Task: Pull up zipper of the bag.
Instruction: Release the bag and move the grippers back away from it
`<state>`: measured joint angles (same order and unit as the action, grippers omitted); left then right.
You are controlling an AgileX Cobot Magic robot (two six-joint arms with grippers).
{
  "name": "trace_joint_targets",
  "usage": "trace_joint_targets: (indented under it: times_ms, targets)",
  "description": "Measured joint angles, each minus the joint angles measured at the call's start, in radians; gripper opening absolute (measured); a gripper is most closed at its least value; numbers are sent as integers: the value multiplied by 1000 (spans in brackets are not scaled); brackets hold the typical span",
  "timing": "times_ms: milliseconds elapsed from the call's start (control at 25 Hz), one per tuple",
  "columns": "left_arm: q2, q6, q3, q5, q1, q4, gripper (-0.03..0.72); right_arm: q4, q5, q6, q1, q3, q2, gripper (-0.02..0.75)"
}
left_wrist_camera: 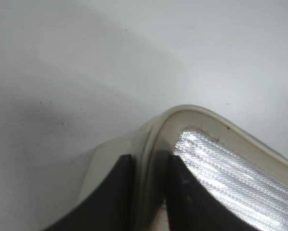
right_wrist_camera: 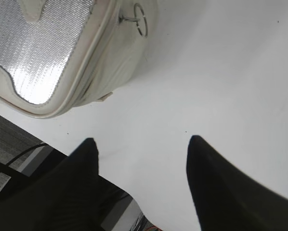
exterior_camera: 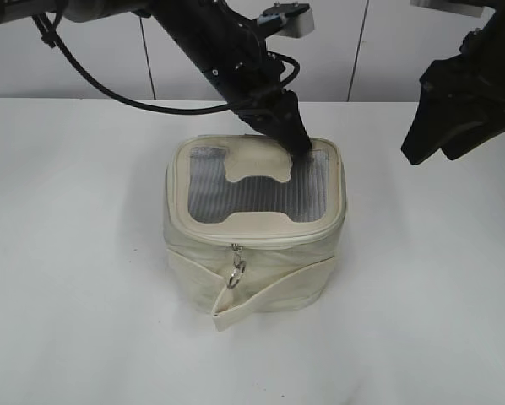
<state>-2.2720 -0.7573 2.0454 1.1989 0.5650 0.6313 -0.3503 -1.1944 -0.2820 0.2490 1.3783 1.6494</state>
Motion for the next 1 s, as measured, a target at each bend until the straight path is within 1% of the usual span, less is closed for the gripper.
trace_joint_targets:
  times_ms: [120,160,200,480,640,760,880,1000]
  targets:
    - [0,0,0,9,0,-8,81,-11,2,1,0,-2,-1,461]
    - [0,0,0,11,0,-10,50,-12,3,1,0,-2,-1,461]
    - [0,0,0,12,0,-15,41,-13,4,1,0,-2,-1,461]
    - [3,0,0,11,1,-36,41,-22,32,-1,0,-24,-2,459]
    - [21,0,0,20,2,-55,41,-22,82,-9,0,-97,-4,458]
    - [28,0,0,25,2,-64,41,-24,162,-36,0,-178,-27,459]
    - [40,0,-1,33,2,-78,41,-62,271,-110,0,-265,-63,459]
    - [42,0,-1,36,2,-86,41,-180,355,-259,0,-342,-74,459]
